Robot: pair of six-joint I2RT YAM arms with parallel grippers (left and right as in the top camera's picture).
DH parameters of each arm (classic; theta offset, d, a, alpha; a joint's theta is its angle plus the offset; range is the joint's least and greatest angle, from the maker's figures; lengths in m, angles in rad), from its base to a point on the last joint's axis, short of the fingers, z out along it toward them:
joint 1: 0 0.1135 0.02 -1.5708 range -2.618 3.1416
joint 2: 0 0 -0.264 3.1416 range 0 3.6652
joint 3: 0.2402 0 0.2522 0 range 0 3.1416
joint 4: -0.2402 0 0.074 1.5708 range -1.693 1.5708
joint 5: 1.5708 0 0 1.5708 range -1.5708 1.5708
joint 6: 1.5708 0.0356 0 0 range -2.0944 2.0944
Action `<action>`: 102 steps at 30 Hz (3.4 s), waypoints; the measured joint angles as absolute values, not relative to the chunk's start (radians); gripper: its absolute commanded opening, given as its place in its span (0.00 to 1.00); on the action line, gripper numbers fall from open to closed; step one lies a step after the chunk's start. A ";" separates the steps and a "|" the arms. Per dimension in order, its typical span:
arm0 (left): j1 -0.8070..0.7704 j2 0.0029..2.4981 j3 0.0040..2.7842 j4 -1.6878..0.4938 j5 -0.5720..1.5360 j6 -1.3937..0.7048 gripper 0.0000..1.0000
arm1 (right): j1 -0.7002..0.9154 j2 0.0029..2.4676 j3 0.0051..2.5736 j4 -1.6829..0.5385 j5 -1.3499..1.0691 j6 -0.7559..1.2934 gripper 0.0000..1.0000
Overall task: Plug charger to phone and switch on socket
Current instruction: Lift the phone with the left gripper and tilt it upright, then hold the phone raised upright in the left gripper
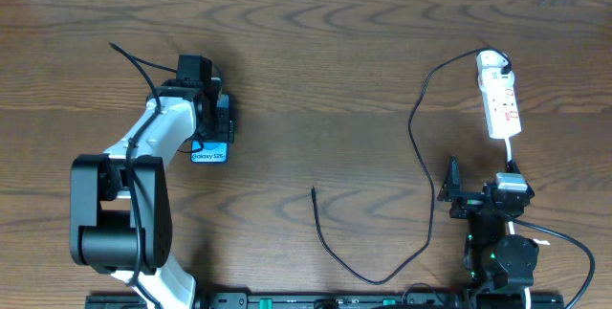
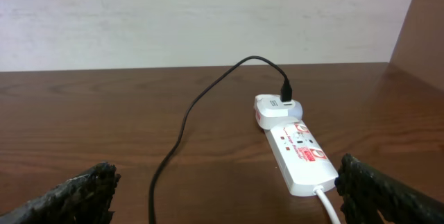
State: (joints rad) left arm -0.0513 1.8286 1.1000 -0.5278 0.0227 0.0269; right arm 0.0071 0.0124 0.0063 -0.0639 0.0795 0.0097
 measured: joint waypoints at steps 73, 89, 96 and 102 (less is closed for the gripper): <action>-0.051 1.614 1.096 -0.078 1.160 -1.158 0.07 | 0.007 0.012 0.006 -0.064 0.080 0.010 0.99; -0.051 1.614 1.096 -0.002 1.232 -1.462 0.07 | 0.007 0.012 0.006 -0.064 0.080 0.010 0.99; -0.051 1.614 1.096 0.001 1.233 -1.545 0.07 | 0.007 0.012 0.006 -0.064 0.080 0.010 0.99; -0.051 1.614 1.096 0.002 1.239 -1.611 0.07 | 0.007 0.012 0.006 -0.064 0.080 0.010 0.99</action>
